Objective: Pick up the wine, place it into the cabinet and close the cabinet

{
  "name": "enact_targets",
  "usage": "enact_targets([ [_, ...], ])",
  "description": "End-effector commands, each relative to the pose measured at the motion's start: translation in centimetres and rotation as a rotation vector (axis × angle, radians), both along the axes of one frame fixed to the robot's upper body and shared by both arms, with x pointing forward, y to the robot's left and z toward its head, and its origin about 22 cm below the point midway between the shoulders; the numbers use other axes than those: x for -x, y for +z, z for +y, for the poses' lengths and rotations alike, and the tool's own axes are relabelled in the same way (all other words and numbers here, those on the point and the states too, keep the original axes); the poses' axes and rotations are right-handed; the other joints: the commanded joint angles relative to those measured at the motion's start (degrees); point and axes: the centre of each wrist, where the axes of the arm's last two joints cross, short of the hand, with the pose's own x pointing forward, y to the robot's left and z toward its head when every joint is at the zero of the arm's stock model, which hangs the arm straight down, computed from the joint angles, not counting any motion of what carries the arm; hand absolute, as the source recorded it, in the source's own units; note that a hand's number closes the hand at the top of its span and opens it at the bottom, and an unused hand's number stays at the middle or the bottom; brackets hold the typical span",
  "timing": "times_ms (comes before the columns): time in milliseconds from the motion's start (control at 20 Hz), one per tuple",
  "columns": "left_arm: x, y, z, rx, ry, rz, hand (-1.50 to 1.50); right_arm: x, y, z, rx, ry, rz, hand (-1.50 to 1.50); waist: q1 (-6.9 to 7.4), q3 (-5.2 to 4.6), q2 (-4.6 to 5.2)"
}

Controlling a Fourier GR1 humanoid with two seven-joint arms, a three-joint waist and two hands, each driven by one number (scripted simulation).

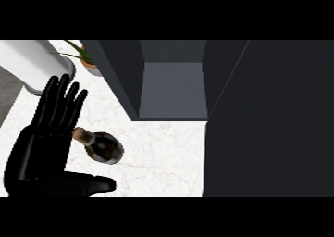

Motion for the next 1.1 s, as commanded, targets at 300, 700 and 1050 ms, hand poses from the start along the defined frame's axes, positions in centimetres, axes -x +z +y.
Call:
enact_targets([
  [300,-0.5,-2.5,3.7,-0.028,0.066,0.033,-1.5,1.6,0.5,-0.7,-0.003,-0.004,-0.029,-1.5,-0.14,0.0,0.01],
  [700,0.4,-5.4,7.2,-0.058,0.095,0.085,-1.5,-0.8,-0.5,0.3,-0.01,0.006,-0.012,-1.5,0.05,0.01,0.03],
  [1050,-0.7,-9.4,8.7,-0.063,0.119,0.131,-1.5,0.2,0.9,-1.0,-0.009,0.018,-0.008,-1.5,-0.18,-0.01,0.06],
])
